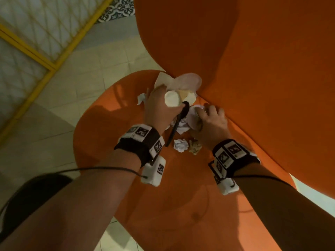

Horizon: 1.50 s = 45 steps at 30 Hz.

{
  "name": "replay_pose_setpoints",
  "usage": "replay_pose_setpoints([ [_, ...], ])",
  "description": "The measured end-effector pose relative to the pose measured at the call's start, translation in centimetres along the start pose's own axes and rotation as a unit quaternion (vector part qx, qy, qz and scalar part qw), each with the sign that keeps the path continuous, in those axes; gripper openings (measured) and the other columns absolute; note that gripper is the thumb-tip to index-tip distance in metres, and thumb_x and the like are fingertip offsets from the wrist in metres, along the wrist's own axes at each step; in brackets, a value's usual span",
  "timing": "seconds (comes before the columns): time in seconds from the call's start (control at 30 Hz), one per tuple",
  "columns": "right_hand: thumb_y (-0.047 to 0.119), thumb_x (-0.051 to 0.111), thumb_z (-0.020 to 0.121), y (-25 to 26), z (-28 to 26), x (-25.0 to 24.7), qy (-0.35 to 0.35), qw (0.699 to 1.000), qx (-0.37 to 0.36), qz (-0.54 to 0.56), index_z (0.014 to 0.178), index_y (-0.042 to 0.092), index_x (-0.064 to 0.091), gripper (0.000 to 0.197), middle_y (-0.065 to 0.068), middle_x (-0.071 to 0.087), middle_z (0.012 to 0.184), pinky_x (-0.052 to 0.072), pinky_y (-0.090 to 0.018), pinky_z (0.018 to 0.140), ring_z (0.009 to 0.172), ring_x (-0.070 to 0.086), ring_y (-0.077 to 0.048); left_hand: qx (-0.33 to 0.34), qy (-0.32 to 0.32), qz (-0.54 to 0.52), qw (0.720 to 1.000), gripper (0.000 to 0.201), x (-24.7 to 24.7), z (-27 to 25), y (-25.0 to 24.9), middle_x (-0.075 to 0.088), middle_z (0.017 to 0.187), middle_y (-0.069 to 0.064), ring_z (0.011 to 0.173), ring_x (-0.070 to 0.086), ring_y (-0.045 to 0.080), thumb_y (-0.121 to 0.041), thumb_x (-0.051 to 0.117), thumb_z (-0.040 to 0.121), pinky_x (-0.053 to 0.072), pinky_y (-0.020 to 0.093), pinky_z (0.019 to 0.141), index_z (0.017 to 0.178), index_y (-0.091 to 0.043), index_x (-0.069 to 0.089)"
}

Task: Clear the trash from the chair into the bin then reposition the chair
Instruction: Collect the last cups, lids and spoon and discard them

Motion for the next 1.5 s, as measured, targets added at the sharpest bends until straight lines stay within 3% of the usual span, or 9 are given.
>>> replay_pose_setpoints([
  [0.1,0.028,0.064,0.079,-0.2,-0.2,0.4,0.02,0.999,0.003,0.049,0.14,0.021,0.037,0.068,-0.015,0.037,0.141,0.041,-0.051,0.1,0.127,0.033,-0.04,-0.104,-0.067,-0.129,0.984,0.041,-2.3,-2.0,0.5,0.062,0.093,-0.007,0.089,0.058,0.012,-0.024,0.08,0.071,0.045,0.008,0.073,0.103,-0.011,0.059],
  [0.33,0.017,0.066,0.078,-0.4,-1.1,-1.1,-0.119,0.969,-0.008,0.218,0.133,0.019,0.051,0.057,-0.009,0.054,0.121,0.049,-0.032,0.072,0.099,0.057,-0.028,-0.243,-0.093,-0.224,0.939,0.048,-4.6,-4.0,4.6,0.064,0.096,-0.003,0.079,0.06,0.006,-0.023,0.08,0.07,0.045,0.007,0.056,0.111,-0.009,0.06],
  [0.53,0.029,0.066,0.08,3.0,0.7,-4.7,-0.037,0.844,0.056,0.533,0.091,0.047,0.054,0.024,0.008,0.053,0.106,0.053,-0.045,0.078,0.1,0.058,-0.026,-0.225,-0.054,-0.2,0.952,0.069,-3.6,-2.9,6.2,0.066,0.111,0.005,0.1,0.064,0.019,-0.027,0.085,0.061,0.052,0.029,0.079,0.12,-0.006,0.054],
  [0.63,0.017,0.063,0.084,4.5,3.0,-5.8,0.027,0.791,0.072,0.607,0.103,0.021,0.059,0.021,-0.01,0.064,0.104,0.054,-0.026,0.057,0.081,0.066,-0.022,-0.151,0.023,-0.18,0.972,0.059,-3.2,-2.2,5.0,0.067,0.108,0.004,0.1,0.064,0.019,-0.023,0.084,0.061,0.053,0.037,0.089,0.112,-0.007,0.059],
  [0.77,0.011,0.062,0.083,4.7,5.4,-6.0,0.107,0.786,0.119,0.597,0.11,0.001,0.059,0.03,-0.01,0.064,0.088,0.052,-0.024,0.049,0.06,0.063,-0.016,-0.129,0.097,-0.166,0.973,0.048,-3.0,-3.0,5.5,0.068,0.1,0.005,0.089,0.065,0.016,-0.026,0.084,0.061,0.053,0.03,0.076,0.101,-0.01,0.062],
  [0.93,0.033,0.07,0.069,4.5,6.7,-5.9,0.193,0.84,0.145,0.486,0.111,0.012,0.063,0.048,-0.006,0.061,0.106,0.045,-0.039,0.089,0.088,0.061,-0.021,-0.14,0.123,-0.114,0.976,0.05,-2.4,-4.7,6.1,0.065,0.107,0.002,0.096,0.059,0.014,-0.019,0.08,0.07,0.045,0.021,0.076,0.114,-0.012,0.058],
  [1.07,0.017,0.062,0.085,4.2,6.5,-5.2,0.223,0.85,0.15,0.453,0.132,0.009,0.049,0.049,-0.002,0.049,0.116,0.041,-0.025,0.066,0.104,0.047,-0.021,-0.129,0.15,-0.107,0.974,0.044,-1.6,-6.1,5.8,0.063,0.099,-0.002,0.095,0.061,0.015,-0.015,0.079,0.07,0.048,0.02,0.073,0.11,-0.012,0.059],
  [1.23,0.045,0.07,0.042,3.7,5.1,-4.1,0.282,0.855,0.119,0.419,0.112,0.023,0.059,0.074,-0.008,0.063,0.116,0.052,-0.043,0.088,0.104,0.061,-0.032,-0.079,0.186,-0.063,0.977,0.049,-0.5,-6.7,5.2,0.067,0.11,0.006,0.101,0.062,0.022,-0.018,0.081,0.067,0.052,0.034,0.082,0.11,-0.012,0.06],
  [1.5,0.011,0.063,0.082,0.4,1.8,-5.1,0.193,0.782,0.143,0.575,0.116,0.007,0.055,0.034,-0.016,0.067,0.108,0.056,-0.029,0.056,0.079,0.069,-0.027,-0.138,0.118,-0.14,0.973,0.055,-1.9,-7.3,5.7,0.064,0.112,0.004,0.1,0.06,0.016,-0.013,0.082,0.067,0.049,0.031,0.082,0.117,-0.01,0.057],
])
Point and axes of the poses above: each hand's wrist, its own z-axis towards the middle knuckle, its own x-axis out of the palm, y = z × x, the point moved 3 cm from there along z, towards the middle knuckle
